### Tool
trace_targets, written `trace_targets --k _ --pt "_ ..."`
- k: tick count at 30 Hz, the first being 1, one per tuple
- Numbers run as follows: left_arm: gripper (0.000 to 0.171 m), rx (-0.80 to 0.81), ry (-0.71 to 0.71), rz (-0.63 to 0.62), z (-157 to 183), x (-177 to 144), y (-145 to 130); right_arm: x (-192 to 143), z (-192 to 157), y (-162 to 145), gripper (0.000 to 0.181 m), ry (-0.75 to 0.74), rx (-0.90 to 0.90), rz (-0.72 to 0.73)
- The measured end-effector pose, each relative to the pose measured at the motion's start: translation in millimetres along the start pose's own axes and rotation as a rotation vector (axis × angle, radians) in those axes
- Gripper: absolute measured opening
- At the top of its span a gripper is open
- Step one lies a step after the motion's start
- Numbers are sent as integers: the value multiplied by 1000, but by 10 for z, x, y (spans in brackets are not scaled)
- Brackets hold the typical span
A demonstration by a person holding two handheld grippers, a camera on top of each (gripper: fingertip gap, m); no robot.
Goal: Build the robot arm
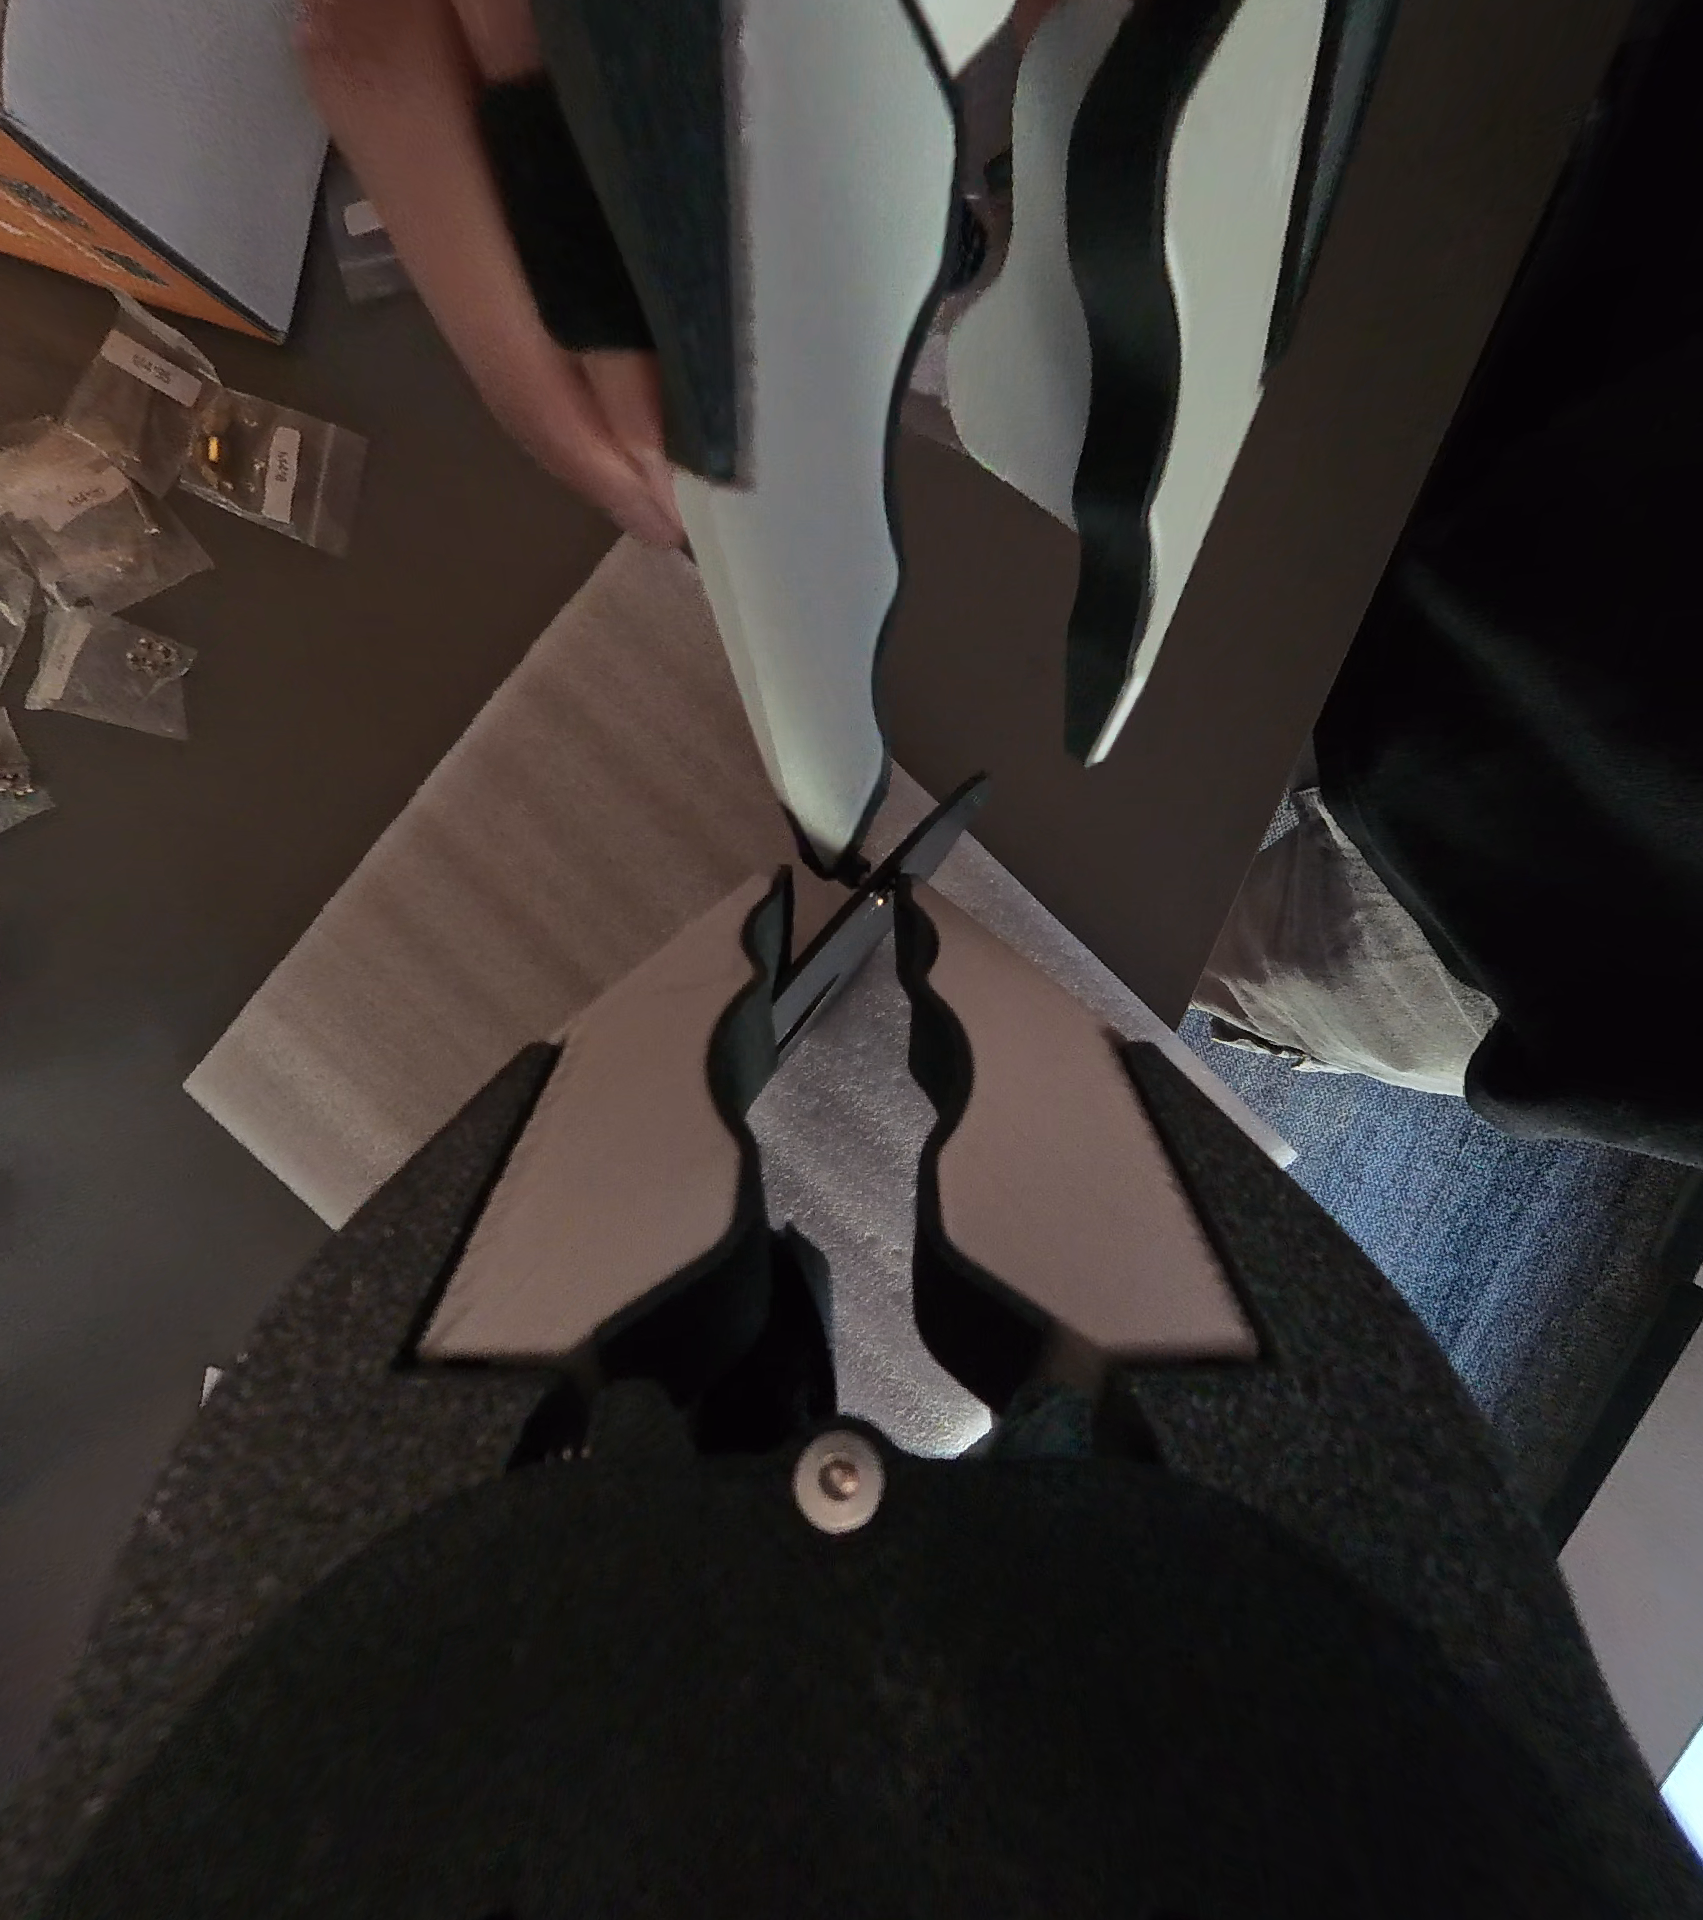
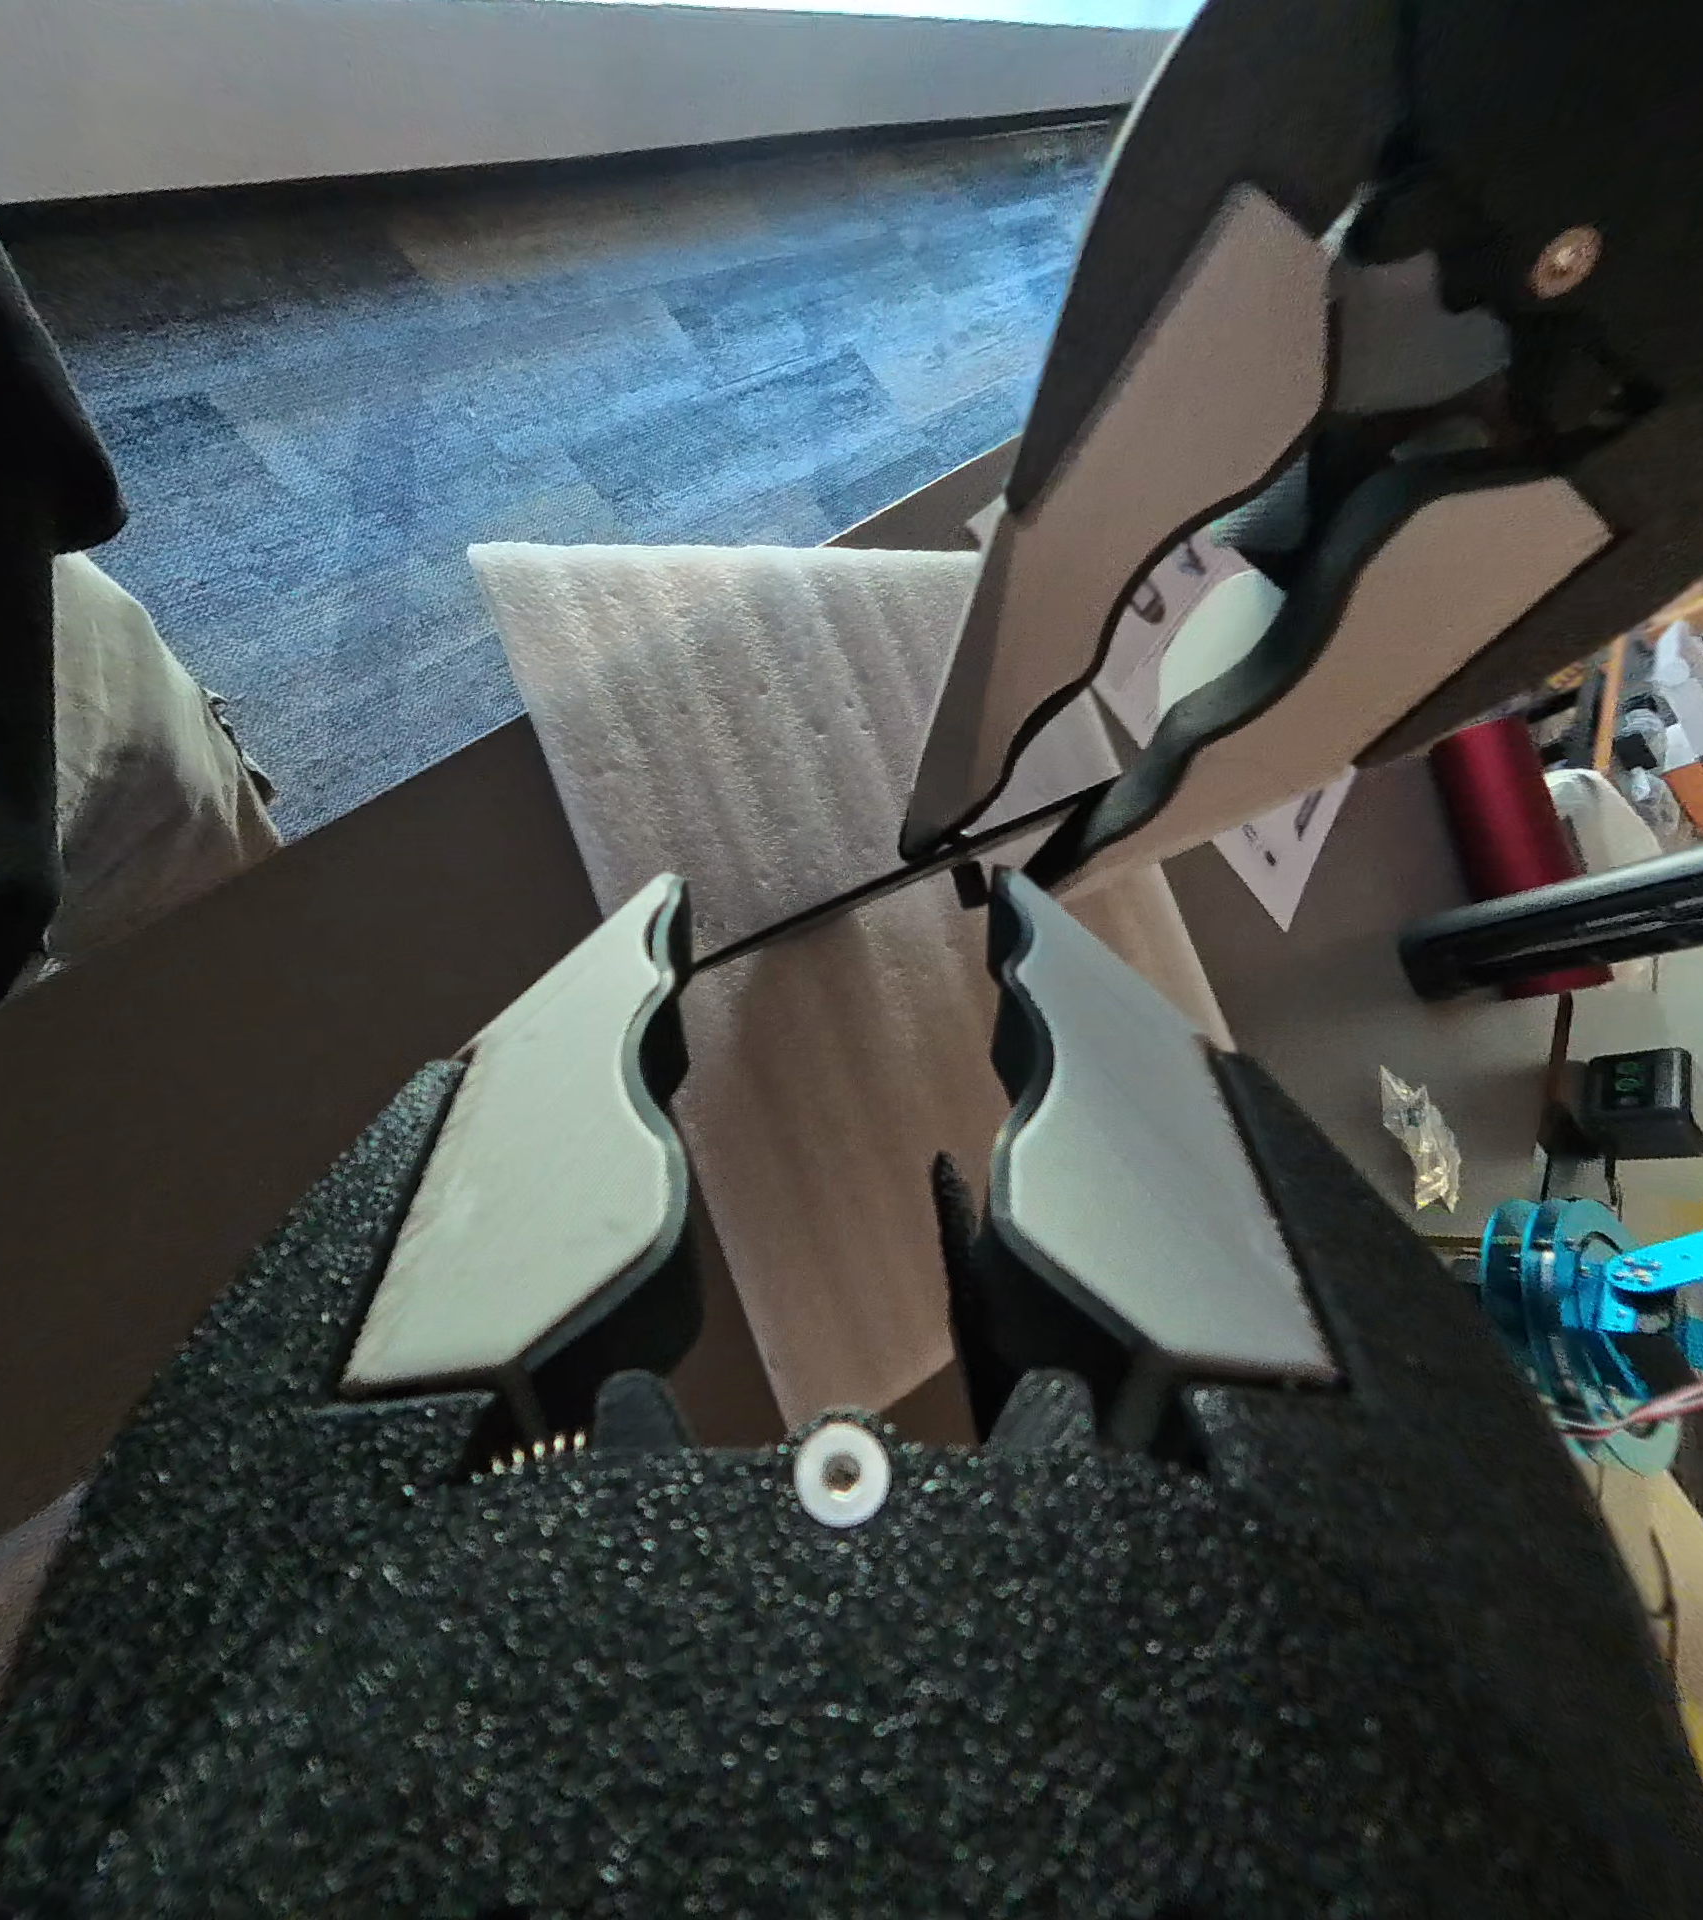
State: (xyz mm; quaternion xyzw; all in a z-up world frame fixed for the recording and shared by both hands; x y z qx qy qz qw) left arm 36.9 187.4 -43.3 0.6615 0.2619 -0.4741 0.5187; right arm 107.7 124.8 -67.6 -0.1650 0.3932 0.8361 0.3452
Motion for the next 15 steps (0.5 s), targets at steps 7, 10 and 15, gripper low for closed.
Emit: trace_targets --k 7,10,15 --pt "19 -7 4 -6 18 -7 -12 109 44 7 48 11 -11 -19" --pt "19 -1 12 -14 23 -6 -12 105 79 2 44 18 34 -3" --pt "20 27 34 -45 17 9 4 -4 117 -42 42 -18 126 11"
Point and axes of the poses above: each gripper's, where its closed fingertips meet, x out along the fingers, y out of its top, z = x × y across the jaws, the point moved 7 cm from there along -x, back along the fingers, and after that the axes turned 12 degrees about -x, right-handed, at the moved point
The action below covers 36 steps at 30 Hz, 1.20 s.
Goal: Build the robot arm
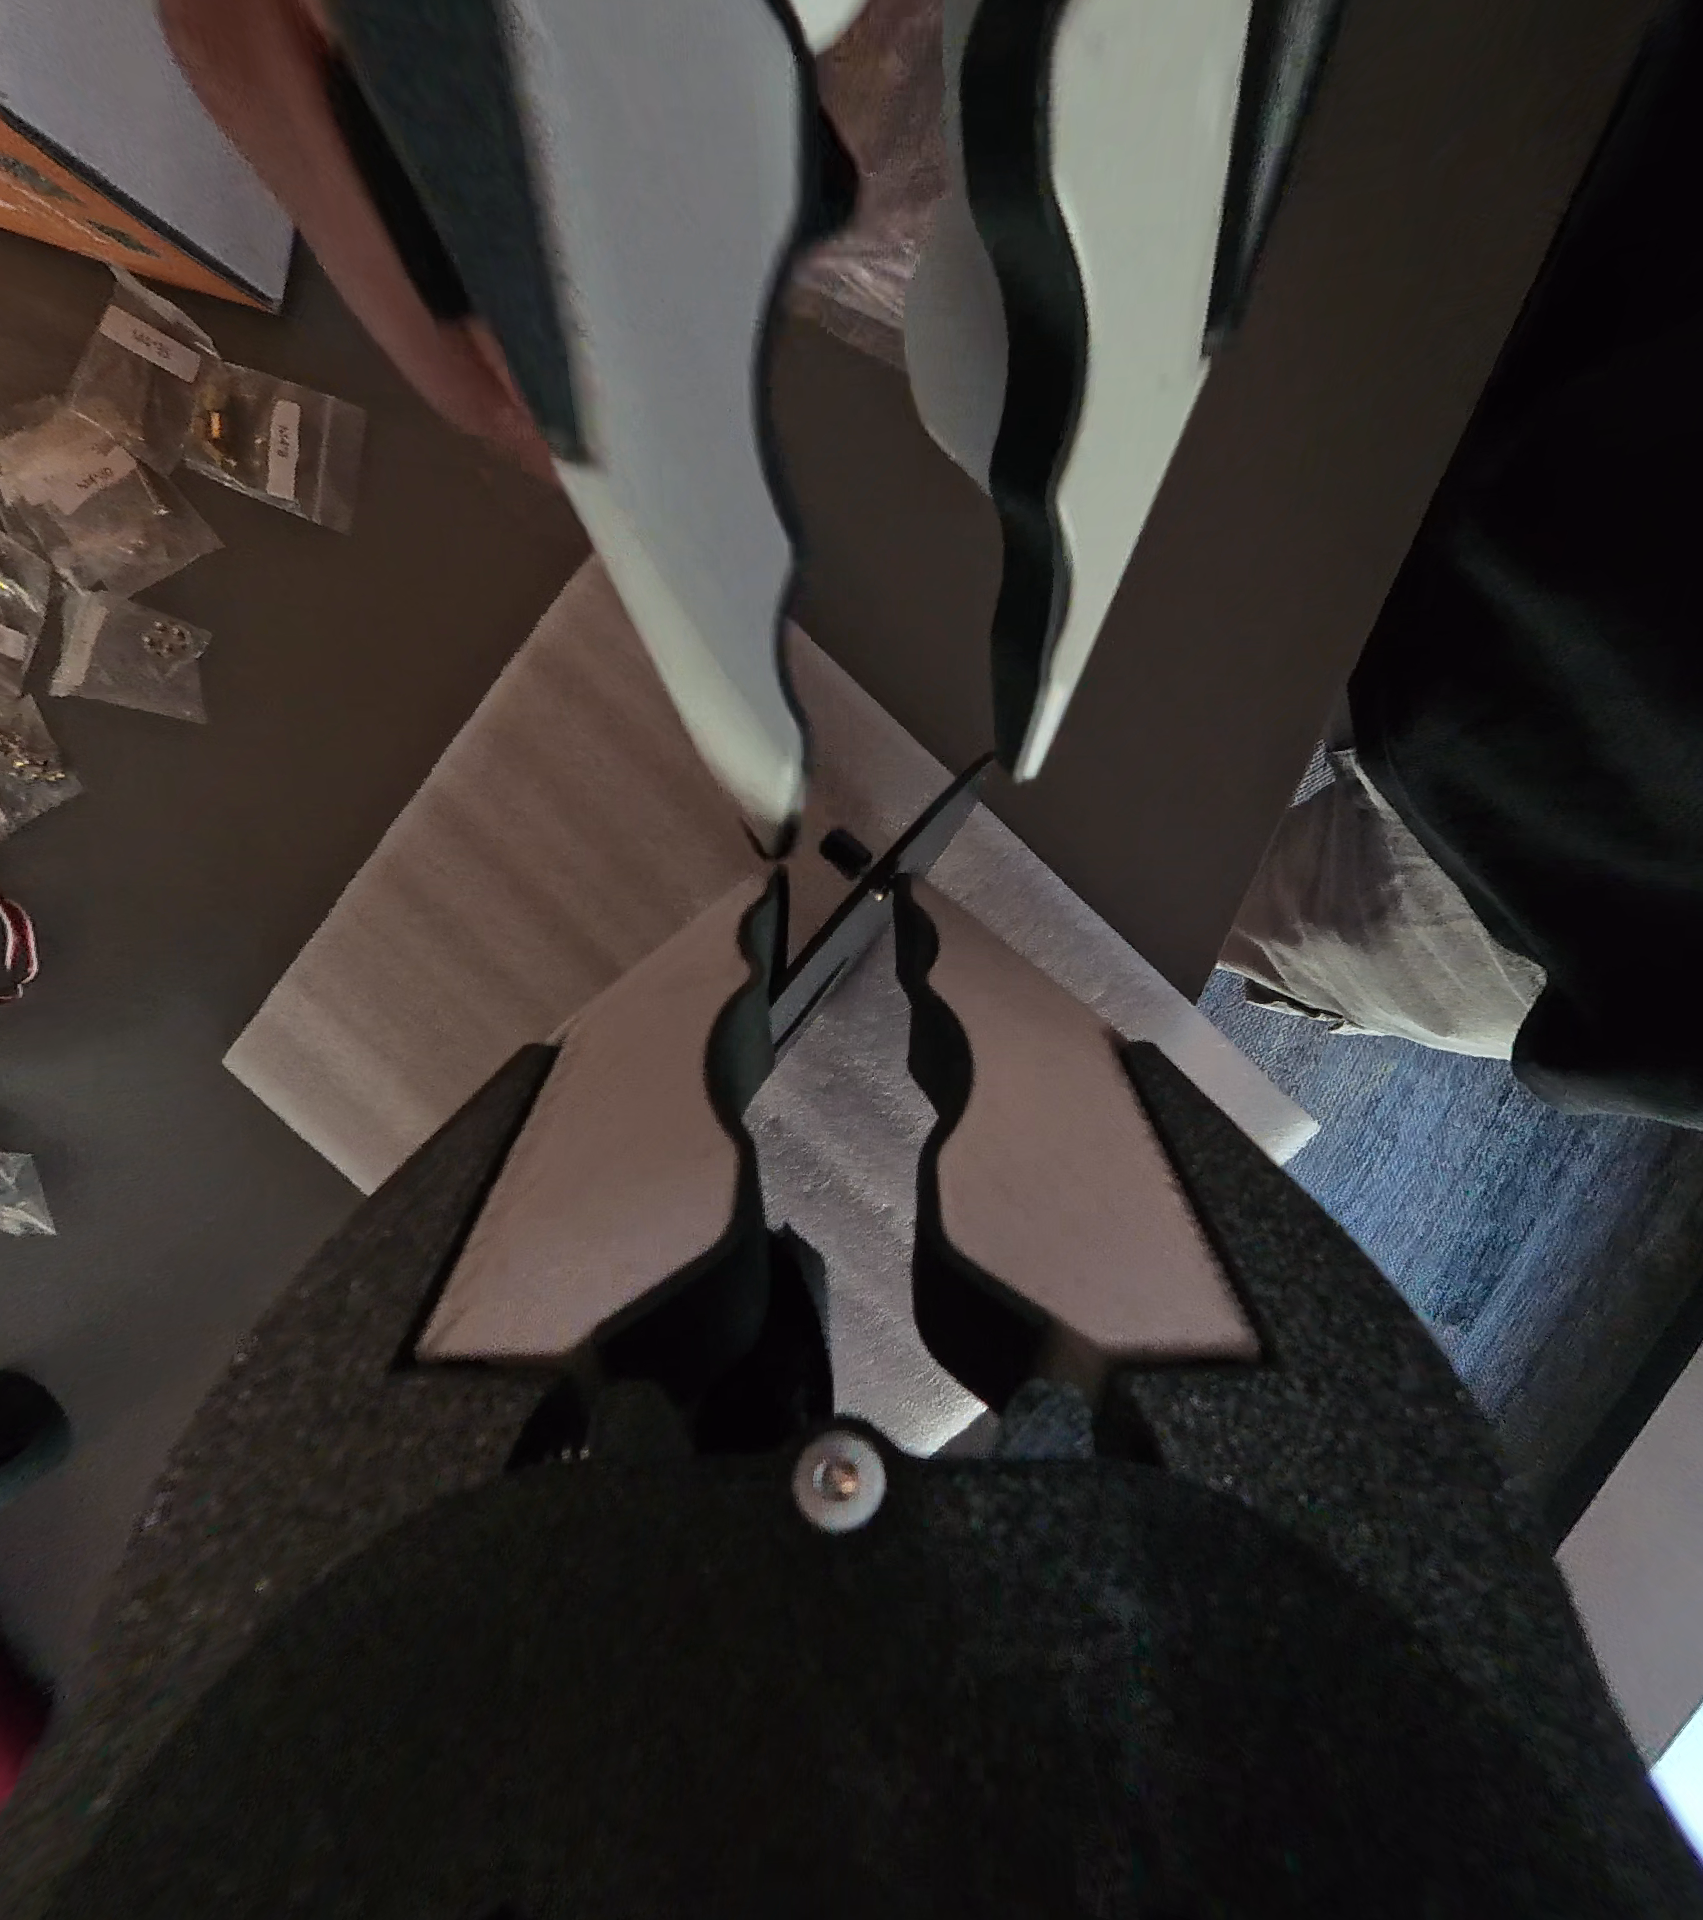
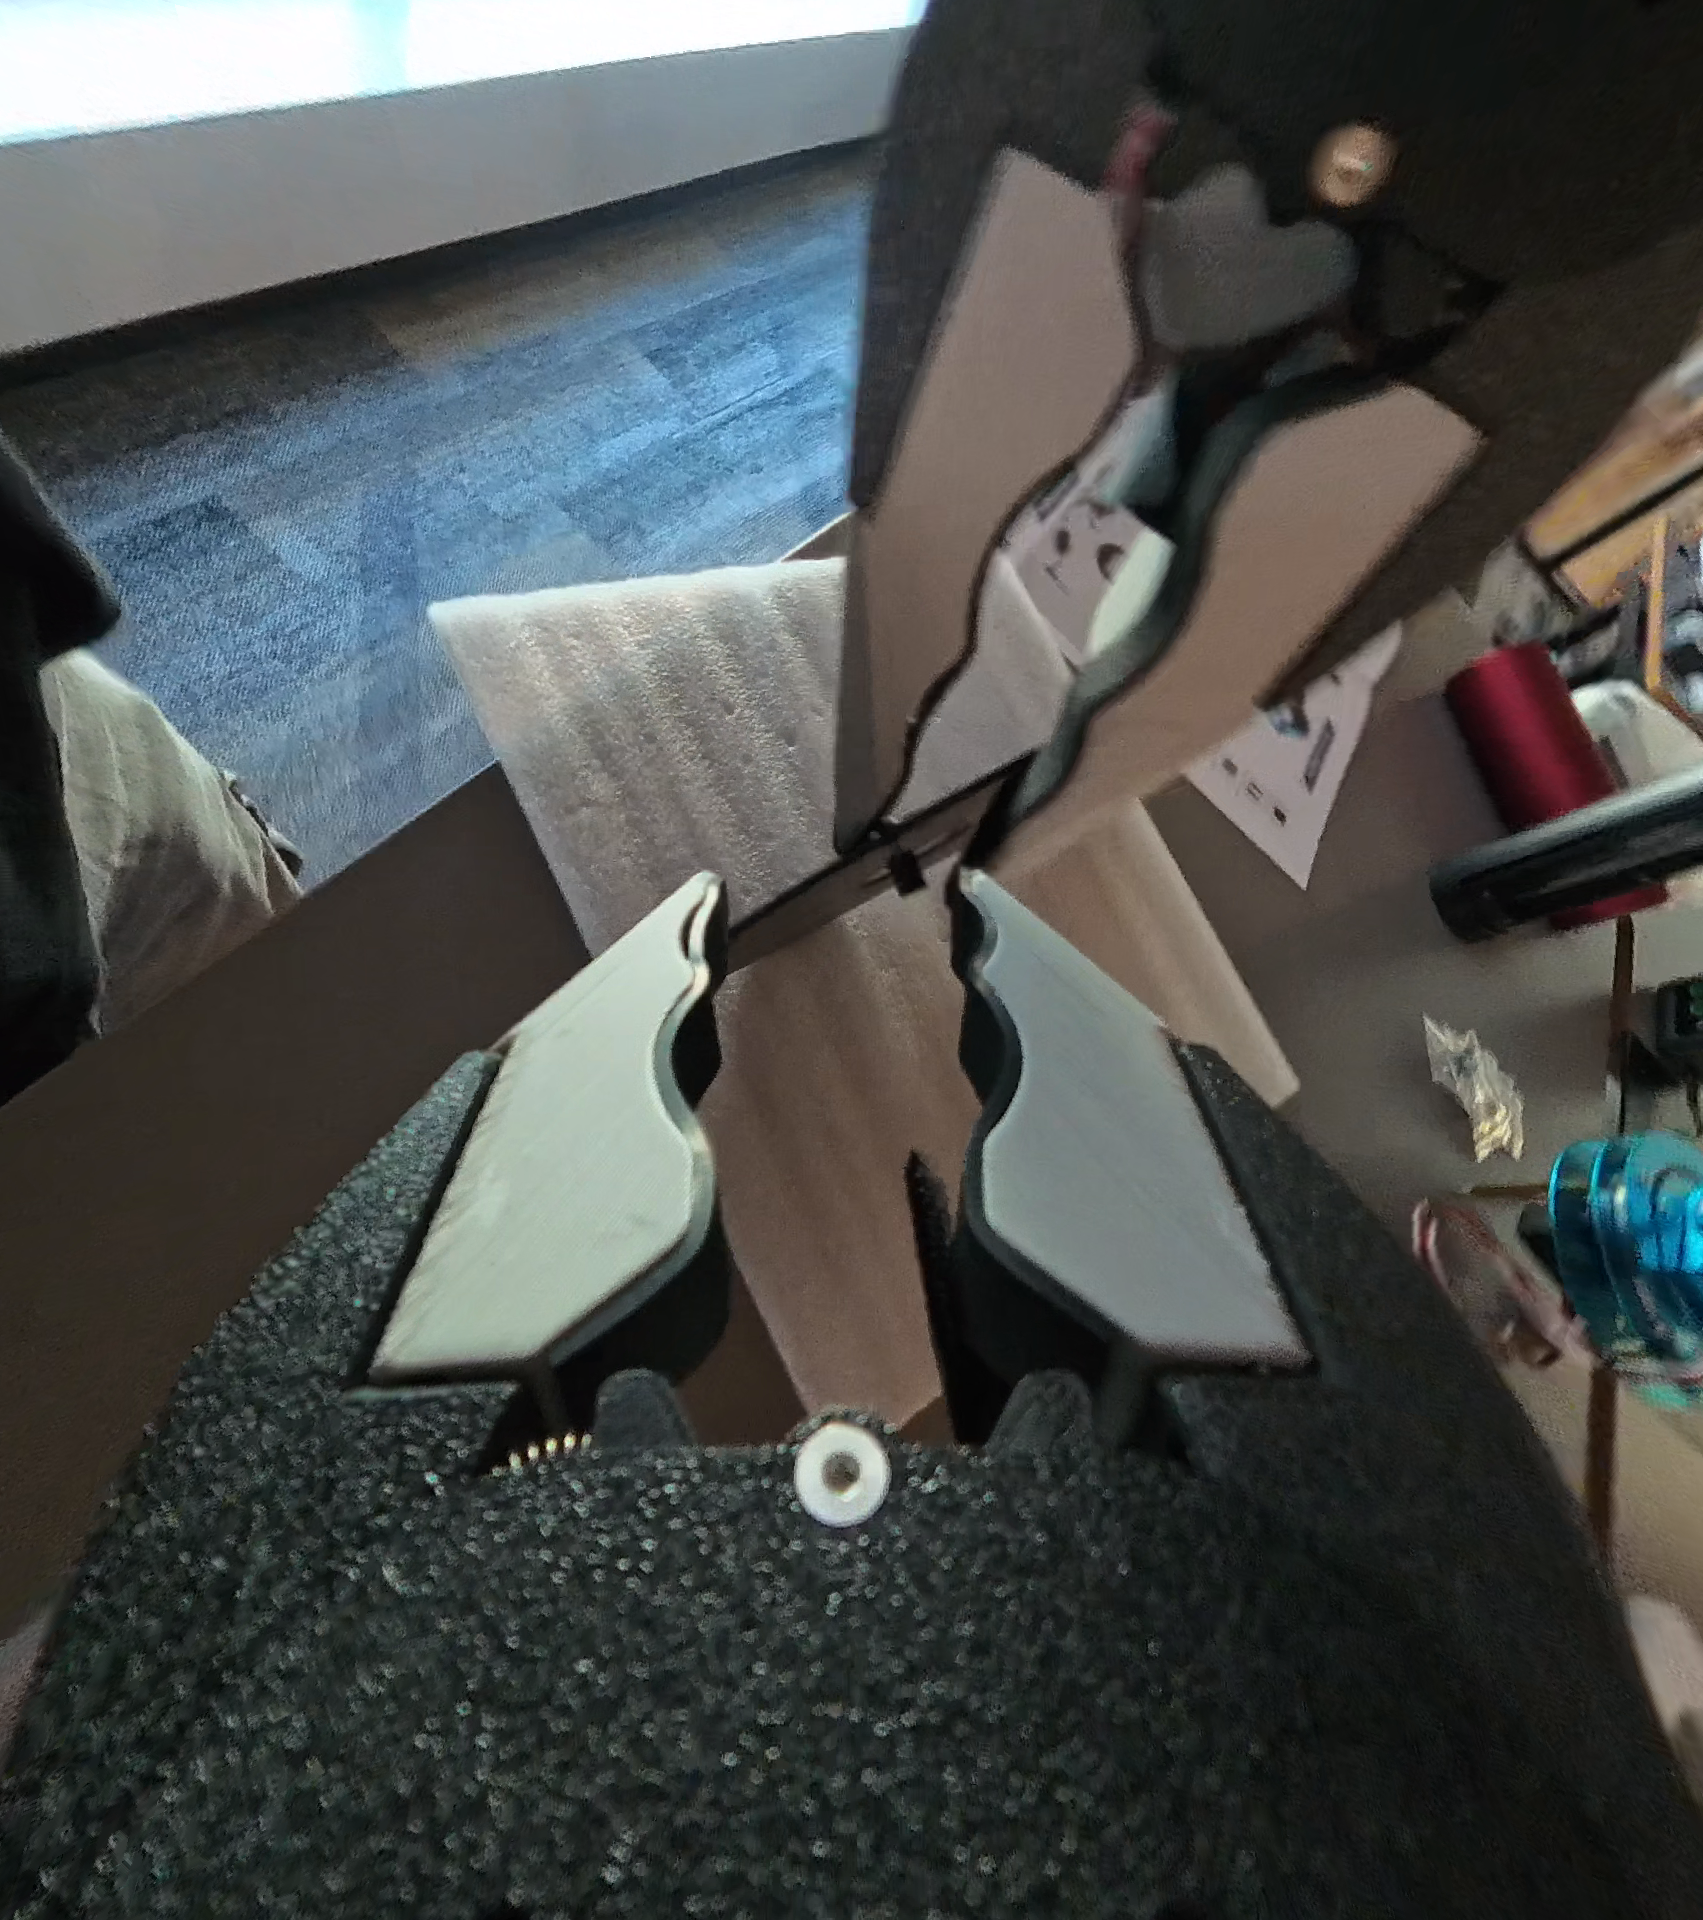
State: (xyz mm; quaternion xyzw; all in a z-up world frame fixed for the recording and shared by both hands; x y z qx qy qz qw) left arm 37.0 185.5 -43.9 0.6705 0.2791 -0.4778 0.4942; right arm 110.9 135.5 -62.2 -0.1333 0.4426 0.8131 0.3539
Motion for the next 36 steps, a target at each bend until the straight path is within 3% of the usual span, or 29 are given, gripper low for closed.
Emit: trace_targets --k 4,7,9,10,11,17,34,36 --pt "19 7 4 -19 7 -1 0 -171 -13 -86 37 -37 392 64" --pt "20 13 18 -8 10 2 -5 -33 -199 -36 31 -62 688 71" --pt "20 12 22 1 7 6 -2 119 -298 -7 28 -116 785 68" --pt "21 15 23 3 5 10 1 172 -304 -38 19 -194 818 43" --pt "21 19 24 2 3 11 3 200 -300 -62 8 -266 834 30" --pt "20 77 33 -51 -1 21 14 231 -329 -39 5 -383 823 8" --pt "13 65 -82 -176 -10 -13 15 253 -335 4 7 -342 776 9" --pt "13 65 -81 -180 -9 -12 19 181 -296 -8 23 -330 750 64"
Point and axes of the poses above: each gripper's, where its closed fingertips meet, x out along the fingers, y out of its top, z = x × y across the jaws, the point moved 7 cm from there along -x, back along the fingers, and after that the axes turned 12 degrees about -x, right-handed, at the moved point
